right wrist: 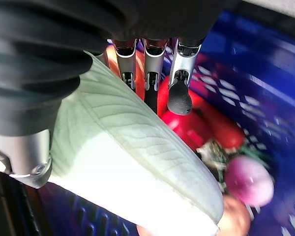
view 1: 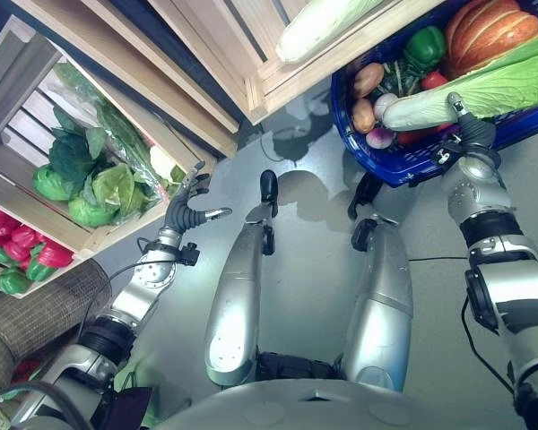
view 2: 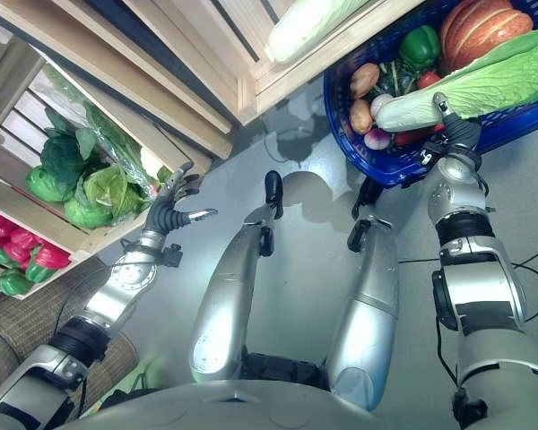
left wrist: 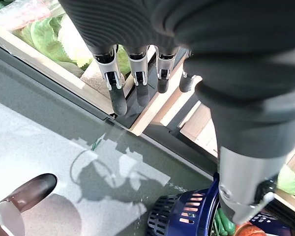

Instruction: Pick up fruits and vegetables into the basket

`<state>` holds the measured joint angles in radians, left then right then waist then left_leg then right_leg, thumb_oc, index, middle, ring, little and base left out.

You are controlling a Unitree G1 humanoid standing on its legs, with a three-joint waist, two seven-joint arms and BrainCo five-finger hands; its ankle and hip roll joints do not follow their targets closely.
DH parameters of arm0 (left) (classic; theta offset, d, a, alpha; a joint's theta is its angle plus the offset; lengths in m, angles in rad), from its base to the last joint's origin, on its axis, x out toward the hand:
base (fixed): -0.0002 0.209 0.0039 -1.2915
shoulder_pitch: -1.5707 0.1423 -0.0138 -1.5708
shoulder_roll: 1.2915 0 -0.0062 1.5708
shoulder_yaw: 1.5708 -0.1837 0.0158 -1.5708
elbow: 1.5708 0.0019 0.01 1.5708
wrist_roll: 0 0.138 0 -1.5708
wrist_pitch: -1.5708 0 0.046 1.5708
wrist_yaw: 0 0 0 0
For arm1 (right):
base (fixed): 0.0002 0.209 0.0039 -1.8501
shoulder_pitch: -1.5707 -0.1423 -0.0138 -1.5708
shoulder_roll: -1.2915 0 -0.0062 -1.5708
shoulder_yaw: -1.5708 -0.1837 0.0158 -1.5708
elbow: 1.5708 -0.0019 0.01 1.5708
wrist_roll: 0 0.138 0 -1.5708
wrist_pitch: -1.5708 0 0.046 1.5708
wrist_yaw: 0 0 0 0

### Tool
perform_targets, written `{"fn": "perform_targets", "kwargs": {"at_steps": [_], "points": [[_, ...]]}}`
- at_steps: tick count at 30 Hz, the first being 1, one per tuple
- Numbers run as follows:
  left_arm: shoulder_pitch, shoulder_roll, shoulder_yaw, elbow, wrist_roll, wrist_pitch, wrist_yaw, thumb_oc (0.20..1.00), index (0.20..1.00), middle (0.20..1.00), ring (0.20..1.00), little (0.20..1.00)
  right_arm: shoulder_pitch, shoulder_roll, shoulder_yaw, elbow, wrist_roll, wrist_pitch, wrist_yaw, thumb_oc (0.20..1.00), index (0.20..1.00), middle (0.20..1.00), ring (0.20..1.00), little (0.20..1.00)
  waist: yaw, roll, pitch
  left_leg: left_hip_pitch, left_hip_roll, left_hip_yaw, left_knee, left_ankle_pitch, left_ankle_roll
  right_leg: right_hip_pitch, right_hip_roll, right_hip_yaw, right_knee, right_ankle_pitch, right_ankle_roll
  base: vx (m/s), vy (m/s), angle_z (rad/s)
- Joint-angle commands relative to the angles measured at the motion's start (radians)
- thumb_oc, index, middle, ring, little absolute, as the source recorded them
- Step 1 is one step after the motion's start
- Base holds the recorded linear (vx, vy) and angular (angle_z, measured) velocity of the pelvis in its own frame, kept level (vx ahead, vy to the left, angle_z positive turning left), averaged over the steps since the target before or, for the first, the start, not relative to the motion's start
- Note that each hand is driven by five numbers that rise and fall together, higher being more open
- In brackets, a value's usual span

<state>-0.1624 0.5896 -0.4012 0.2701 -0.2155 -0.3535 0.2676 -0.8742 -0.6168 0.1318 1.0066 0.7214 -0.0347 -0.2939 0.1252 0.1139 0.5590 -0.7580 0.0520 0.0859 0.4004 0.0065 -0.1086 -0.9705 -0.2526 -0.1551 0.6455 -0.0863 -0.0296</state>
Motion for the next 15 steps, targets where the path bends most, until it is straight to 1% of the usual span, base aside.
{"fn": "perform_targets", "kwargs": {"at_steps": [1,2,3,4,5,7,8,9,10,12,13,15], "points": [[0.155,-0.015,-0.005,0.043,-0.039,0.04,0.002,1.0,1.0,1.0,1.0,1.0,0.027,-0.127,0.0,0.054,0.072,0.029,0.093,0.2,0.2,0.2,0.2,0.2,0.011,0.177,-0.039,-0.075,-0.036,0.025,0.036,-0.071,0.091,-0.017,0.044,-0.026,0.093,-0.144,0.04,0.0,0.0,0.0],[0.156,-0.009,-0.002,0.034,-0.032,0.022,0.007,1.0,1.0,1.0,1.0,1.0,0.009,-0.135,0.001,0.093,0.077,0.059,0.126,0.2,0.2,0.2,0.2,0.2,0.017,0.185,-0.039,-0.086,-0.038,0.021,0.04,-0.07,0.092,-0.031,0.042,-0.021,0.102,-0.146,0.038,0.0,0.0,0.0],[0.156,-0.008,-0.001,0.031,-0.031,0.02,0.008,1.0,1.0,1.0,1.0,1.0,0.005,-0.136,0.002,0.1,0.077,0.06,0.13,0.2,0.2,0.2,0.2,0.2,0.017,0.186,-0.039,-0.087,-0.038,0.02,0.041,-0.07,0.092,-0.033,0.042,-0.02,0.104,-0.147,0.038,0.0,-0.031,0.08],[0.154,-0.002,0.004,0.012,-0.027,0.013,0.008,1.0,1.0,1.0,1.0,1.0,-0.008,-0.14,0.005,0.126,0.095,0.084,0.146,0.2,0.2,0.2,0.2,0.2,0.023,0.192,-0.039,-0.092,-0.04,0.016,0.041,-0.068,0.093,-0.039,0.039,-0.018,0.106,-0.147,0.037,0.0,-0.024,0.11],[0.154,-0.001,0.006,0.008,-0.025,0.013,0.008,1.0,1.0,1.0,1.0,1.0,-0.01,-0.14,0.005,0.129,0.096,0.086,0.145,0.2,0.2,0.2,0.2,0.2,0.024,0.193,-0.039,-0.092,-0.041,0.016,0.041,-0.068,0.093,-0.04,0.039,-0.018,0.106,-0.147,0.037,-0.01,-0.04,0.13],[0.156,0.01,0.014,-0.017,-0.011,-0.009,0.012,1.0,1.0,1.0,1.0,1.0,-0.012,-0.144,0.002,0.149,0.109,0.098,0.148,0.2,0.2,0.2,0.2,0.2,0.029,0.197,-0.039,-0.096,-0.043,0.009,0.04,-0.066,0.095,-0.044,0.039,-0.017,0.107,-0.146,0.036,-0.01,-0.044,0.08],[0.159,0.023,0.022,-0.039,-0.002,-0.022,0.009,1.0,1.0,1.0,1.0,1.0,-0.01,-0.147,-0.005,0.17,0.095,0.125,0.153,0.2,0.2,0.2,0.2,0.2,0.032,0.2,-0.039,-0.096,-0.046,0.003,0.042,-0.067,0.095,-0.044,0.04,-0.016,0.109,-0.146,0.036,-0.01,-0.049,0.07],[0.159,0.027,0.025,-0.049,0.006,-0.036,0.009,1.0,1.0,1.0,1.0,1.0,-0.009,-0.146,-0.006,0.183,0.084,0.129,0.118,0.884,0.884,0.884,0.884,0.884,0.033,0.201,-0.039,-0.094,-0.047,0.003,0.041,-0.067,0.095,-0.043,0.041,-0.016,0.107,-0.145,0.036,-0.02,-0.045,0.06],[0.158,0.028,0.027,-0.059,0.017,-0.042,0.014,1.0,1.0,1.0,1.0,1.0,-0.008,-0.145,-0.005,0.19,0.094,0.128,0.094,1.0,1.0,1.0,1.0,1.0,0.033,0.201,-0.039,-0.09,-0.047,0.002,0.038,-0.066,0.096,-0.039,0.042,-0.017,0.103,-0.143,0.037,-0.02,-0.039,0.07],[0.158,0.037,0.04,-0.087,0.03,-0.047,0.014,1.0,1.0,1.0,1.0,1.0,0.002,-0.146,-0.01,0.19,0.076,0.11,0.068,1.0,1.0,1.0,1.0,1.0,0.034,0.197,-0.039,-0.081,-0.047,0.0,0.033,-0.066,0.098,-0.024,0.045,-0.021,0.091,-0.14,0.037,-0.01,-0.04,0.05],[0.161,0.045,0.044,-0.102,0.031,-0.056,0.011,1.0,1.0,1.0,1.0,1.0,0.015,-0.139,-0.013,0.184,0.024,0.08,0.051,1.0,1.0,1.0,1.0,1.0,0.033,0.195,-0.039,-0.073,-0.046,-0.001,0.03,-0.066,0.098,-0.012,0.047,-0.023,0.084,-0.137,0.038,0.0,0.0,0.0],[0.161,0.048,0.045,-0.108,0.044,-0.074,0.012,1.0,1.0,1.0,1.0,1.0,0.019,-0.132,-0.009,0.178,-0.006,0.049,0.028,1.0,1.0,1.0,1.0,1.0,0.032,0.192,-0.039,-0.06,-0.045,0.0,0.024,-0.065,0.096,0.001,0.05,-0.025,0.072,-0.131,0.041,0.0,0.0,0.0]]}}
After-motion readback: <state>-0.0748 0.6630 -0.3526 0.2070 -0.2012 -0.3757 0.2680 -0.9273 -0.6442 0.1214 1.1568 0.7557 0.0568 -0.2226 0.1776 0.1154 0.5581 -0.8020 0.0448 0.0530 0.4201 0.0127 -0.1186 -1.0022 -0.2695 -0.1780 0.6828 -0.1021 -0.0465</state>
